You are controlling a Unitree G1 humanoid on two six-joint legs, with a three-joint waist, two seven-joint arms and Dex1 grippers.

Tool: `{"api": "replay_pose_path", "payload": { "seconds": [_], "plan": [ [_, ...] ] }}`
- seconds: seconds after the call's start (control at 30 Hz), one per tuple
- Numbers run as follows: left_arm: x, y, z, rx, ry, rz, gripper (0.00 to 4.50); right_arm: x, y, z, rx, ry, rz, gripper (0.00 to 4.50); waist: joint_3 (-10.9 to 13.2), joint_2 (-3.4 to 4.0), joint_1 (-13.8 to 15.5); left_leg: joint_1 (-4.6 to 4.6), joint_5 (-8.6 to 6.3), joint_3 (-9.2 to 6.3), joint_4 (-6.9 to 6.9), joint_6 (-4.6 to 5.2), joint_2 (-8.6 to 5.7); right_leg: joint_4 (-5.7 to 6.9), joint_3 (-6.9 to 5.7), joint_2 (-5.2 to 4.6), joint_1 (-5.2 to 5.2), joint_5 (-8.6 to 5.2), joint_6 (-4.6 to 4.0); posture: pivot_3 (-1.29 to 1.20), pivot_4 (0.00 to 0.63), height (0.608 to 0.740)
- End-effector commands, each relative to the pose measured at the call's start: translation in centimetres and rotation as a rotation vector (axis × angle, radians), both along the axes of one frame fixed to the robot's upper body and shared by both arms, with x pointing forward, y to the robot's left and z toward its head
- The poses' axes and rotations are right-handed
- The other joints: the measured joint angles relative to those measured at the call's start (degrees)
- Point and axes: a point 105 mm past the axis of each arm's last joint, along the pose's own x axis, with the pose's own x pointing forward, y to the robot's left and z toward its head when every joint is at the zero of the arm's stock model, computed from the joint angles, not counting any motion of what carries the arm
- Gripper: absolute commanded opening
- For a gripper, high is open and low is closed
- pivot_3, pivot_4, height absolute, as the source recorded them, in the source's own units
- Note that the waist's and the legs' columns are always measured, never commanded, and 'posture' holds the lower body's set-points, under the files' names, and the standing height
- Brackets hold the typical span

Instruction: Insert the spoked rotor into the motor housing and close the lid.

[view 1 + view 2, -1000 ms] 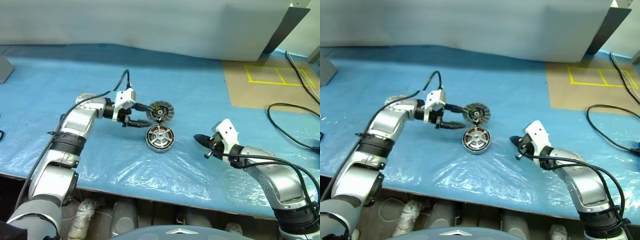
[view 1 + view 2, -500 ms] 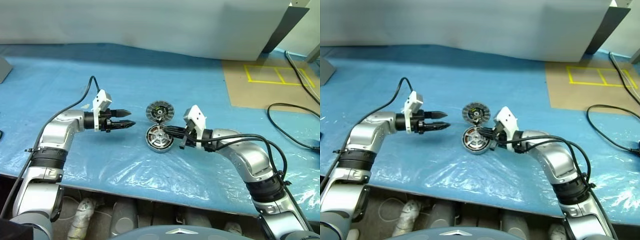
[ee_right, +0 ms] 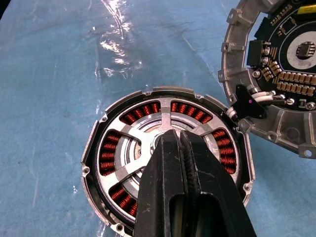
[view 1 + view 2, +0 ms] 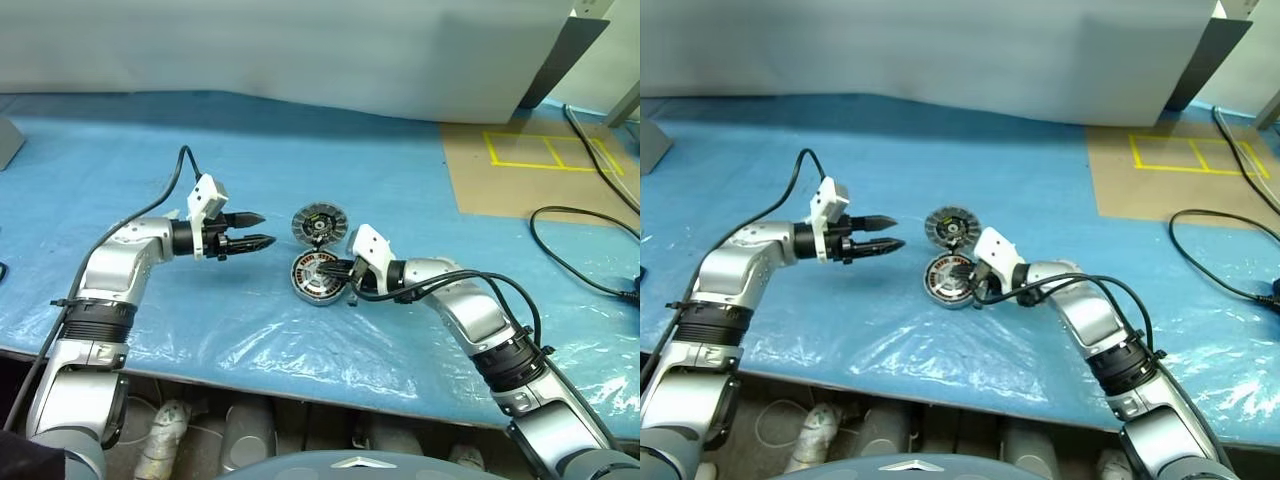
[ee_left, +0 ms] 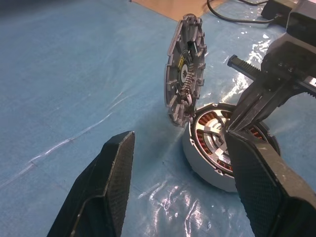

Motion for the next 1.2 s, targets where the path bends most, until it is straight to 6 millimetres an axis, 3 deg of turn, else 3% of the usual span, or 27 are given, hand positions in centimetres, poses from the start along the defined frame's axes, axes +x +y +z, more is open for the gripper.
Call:
{"api": "replay_pose_path", "payload": {
  "seconds": [0.03, 0.17, 0.27, 0.53, 0.63, 0.87, 1.2],
  "plan": [
    [1.6, 0.2, 1.6, -0.008, -0.074, 0.042, 3.04, -0.2, -0.8, 0.9, 0.081, 0.069, -0.028, 0.00, 0.00, 0.00, 0.15, -0.01, 0.00, 0.00, 0.01, 0.00, -0.01, 0.00, 0.00, -0.01, 0.00, 0.00, 0.00, 0.00, 0.150, 0.740],
    [3.0, -0.4, 1.5, -0.007, -0.083, 0.056, 3.04, -1.1, -1.0, 3.7, 0.182, 0.069, -0.012, 0.00, 0.01, 0.00, 0.24, -0.23, 0.01, 0.00, 0.01, 0.00, -0.01, -0.01, -0.01, 0.01, -0.21, 0.01, 0.00, 0.00, 0.150, 0.740],
    [3.7, -1.3, 1.6, -0.020, -0.078, 0.033, 3.04, -2.0, -1.6, 4.7, 0.189, 0.061, -0.011, 0.00, 0.02, -0.02, 0.39, -0.45, 0.02, 0.00, 0.00, 0.00, -0.08, 0.01, -0.10, 0.05, -0.41, 0.02, 0.00, 0.00, 0.150, 0.740],
    [6.6, -4.2, 1.9, -0.086, -0.033, 0.044, 3.04, -2.3, -4.8, 3.9, 0.155, 0.071, -0.175, 0.00, 0.06, -0.07, 1.21, -0.50, 0.01, -0.05, -0.06, -0.01, -0.10, -0.05, -0.21, 0.04, -0.39, 0.02, 0.00, 0.00, 0.150, 0.740],
    [7.5, -5.0, 2.0, -0.133, 0.028, 0.055, 2.47, -2.5, -5.5, 3.1, 0.133, 0.080, -0.218, 0.00, 0.07, -0.09, 1.15, -0.48, 0.01, -0.08, -0.02, -0.01, -0.14, -0.13, -0.18, 0.04, -0.33, 0.03, 0.02, 0.00, 0.150, 0.740],
    [6.0, -8.2, 3.0, -0.147, 0.045, -0.172, 0.04, -3.0, -6.4, 2.2, 0.085, 0.079, -0.262, 0.00, 0.10, -0.14, 1.27, -0.55, 0.02, -0.18, -0.10, -0.01, -0.17, -0.29, -0.25, 0.04, -0.32, 0.15, 0.22, 0.00, 0.150, 0.740],
    [2.7, -11.3, 3.8, -0.059, -0.024, -0.512, 0.01, -3.8, -6.5, 1.6, 0.069, 0.094, -0.274, 0.00, 0.17, -0.19, 1.36, -0.61, 0.01, -0.30, -0.12, 0.00, -0.11, -0.39, -0.39, -0.01, -0.25, 0.08, 0.09, 0.00, 0.150, 0.740]
  ]
}}
